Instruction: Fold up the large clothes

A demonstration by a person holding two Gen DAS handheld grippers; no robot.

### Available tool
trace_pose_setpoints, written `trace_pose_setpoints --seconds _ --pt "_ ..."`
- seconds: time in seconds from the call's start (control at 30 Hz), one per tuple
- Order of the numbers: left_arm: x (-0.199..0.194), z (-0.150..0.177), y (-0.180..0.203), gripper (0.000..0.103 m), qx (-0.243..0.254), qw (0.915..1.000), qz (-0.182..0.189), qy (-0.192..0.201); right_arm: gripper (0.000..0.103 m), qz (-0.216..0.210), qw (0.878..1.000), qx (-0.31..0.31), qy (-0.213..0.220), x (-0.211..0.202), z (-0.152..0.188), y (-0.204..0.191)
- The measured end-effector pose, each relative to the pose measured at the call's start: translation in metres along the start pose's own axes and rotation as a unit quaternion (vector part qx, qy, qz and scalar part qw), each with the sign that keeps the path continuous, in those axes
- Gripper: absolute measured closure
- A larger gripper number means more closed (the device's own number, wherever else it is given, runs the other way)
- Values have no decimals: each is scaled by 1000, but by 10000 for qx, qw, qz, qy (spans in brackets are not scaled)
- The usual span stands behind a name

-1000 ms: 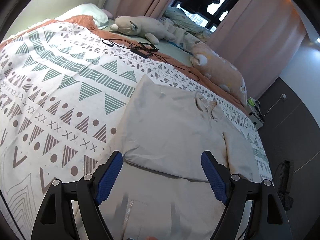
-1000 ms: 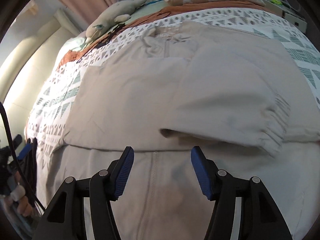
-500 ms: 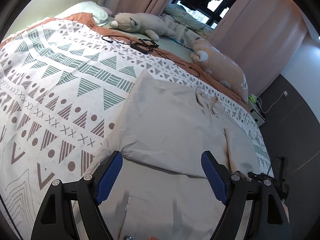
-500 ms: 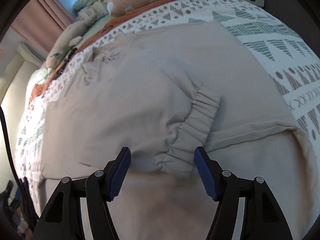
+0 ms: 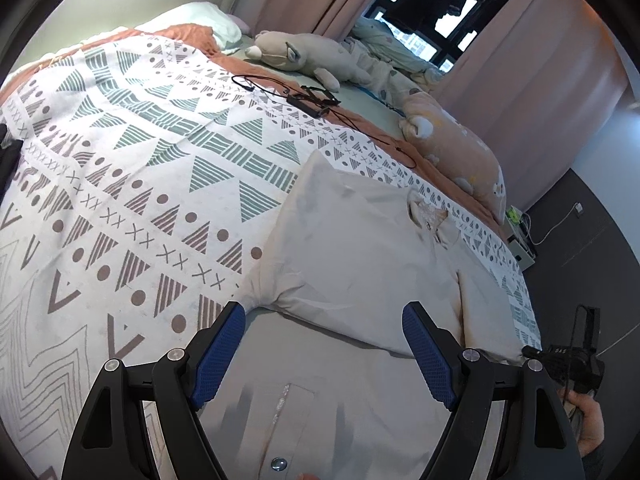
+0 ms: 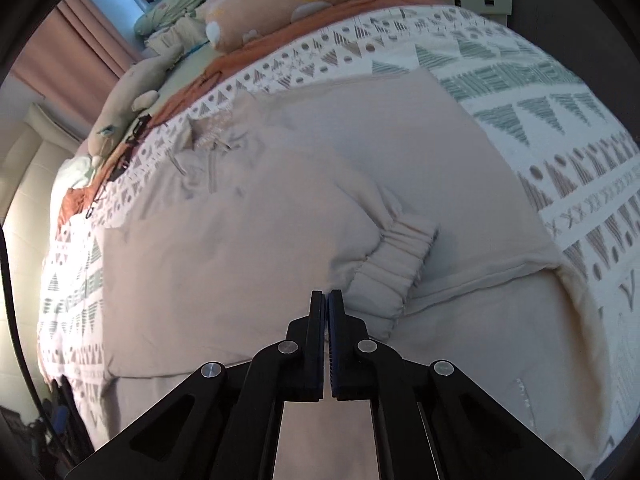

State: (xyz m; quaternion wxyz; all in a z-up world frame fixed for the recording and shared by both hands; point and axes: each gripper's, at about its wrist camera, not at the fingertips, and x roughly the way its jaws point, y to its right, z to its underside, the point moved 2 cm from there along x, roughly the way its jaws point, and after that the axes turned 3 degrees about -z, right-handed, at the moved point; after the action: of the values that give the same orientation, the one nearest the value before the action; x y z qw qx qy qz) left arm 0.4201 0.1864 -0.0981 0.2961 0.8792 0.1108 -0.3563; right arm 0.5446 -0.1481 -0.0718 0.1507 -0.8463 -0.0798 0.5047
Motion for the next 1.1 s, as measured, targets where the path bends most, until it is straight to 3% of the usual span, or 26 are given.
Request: trace_pose_setpoints --seconds 0.27,0.47,0.63,0.77,0.8,0.83,0.9,1.1 --pt "-3 2 -8 21 17 10000 -72 -4 101 -161 9967 -677 419 -53 -9 -64" --pt "-2 -3 -19 21 -147 9999 7 -27 101 -331 9902 -1209 612 -67 -11 -107" --pt "0 -6 -21 21 -245 9997 56 -21 101 -412 9874 -1456 465 -54 -7 -127" --pt "4 -5 -21 21 -269 9996 79 -62 101 -135 9941 -1073 78 -27 -6 -111" --pt "4 -4 -21 21 -247 9997 66 -66 97 -45 9955 -950 -31 -15 -5 -97" --pt "5 -4 -20 21 -222 9997 48 -68 69 59 9965 -837 -49 -7 -3 -86" --pt "5 -4 -20 21 -178 9998 14 -61 38 291 9979 -578 10 7 1 -57" --pt "10 -6 -27 21 -140 9997 -184 -32 37 508 9973 218 -492 52 13 17"
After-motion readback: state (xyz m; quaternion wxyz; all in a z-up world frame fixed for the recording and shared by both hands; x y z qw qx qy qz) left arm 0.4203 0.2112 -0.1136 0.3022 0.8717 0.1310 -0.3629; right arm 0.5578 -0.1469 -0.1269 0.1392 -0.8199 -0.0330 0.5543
